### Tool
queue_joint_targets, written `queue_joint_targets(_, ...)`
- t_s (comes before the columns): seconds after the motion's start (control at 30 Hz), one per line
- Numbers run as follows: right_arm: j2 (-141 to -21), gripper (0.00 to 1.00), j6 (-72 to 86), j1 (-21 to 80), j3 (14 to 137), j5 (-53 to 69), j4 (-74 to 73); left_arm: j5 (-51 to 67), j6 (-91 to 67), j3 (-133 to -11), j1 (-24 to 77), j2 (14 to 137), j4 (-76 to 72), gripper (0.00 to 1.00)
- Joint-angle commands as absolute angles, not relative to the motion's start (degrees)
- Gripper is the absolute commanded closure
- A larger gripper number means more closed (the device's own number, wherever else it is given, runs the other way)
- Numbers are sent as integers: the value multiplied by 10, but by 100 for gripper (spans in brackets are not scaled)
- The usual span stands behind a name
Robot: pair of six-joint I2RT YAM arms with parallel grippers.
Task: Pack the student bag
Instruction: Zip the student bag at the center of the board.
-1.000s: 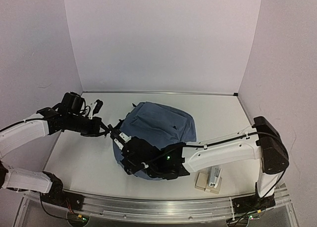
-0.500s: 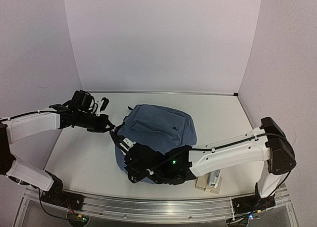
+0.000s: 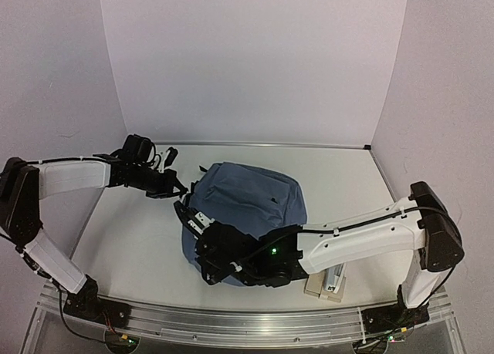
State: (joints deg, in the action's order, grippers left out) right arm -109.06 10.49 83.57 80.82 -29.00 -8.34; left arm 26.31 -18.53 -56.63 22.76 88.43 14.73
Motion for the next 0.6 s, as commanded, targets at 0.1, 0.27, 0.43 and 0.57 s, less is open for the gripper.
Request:
queue_joint_targets(0.1,-1065,100,139,902,837,-219,-84,171,-194,-671,176,968,-33,100)
queue_joint_targets(0.27,-1098,97,167,903,877,-316,-76,204,-198,-699,172,994,-47,100)
queue_joint_targets(0.43,-1086,51,174,852,900,-366,-101,210,-204,-704,170,953,-5,56)
queue_joint_targets(0.57,-1040,19,160,783,860,-343,-123,181,-221,-663,170,874,51,25)
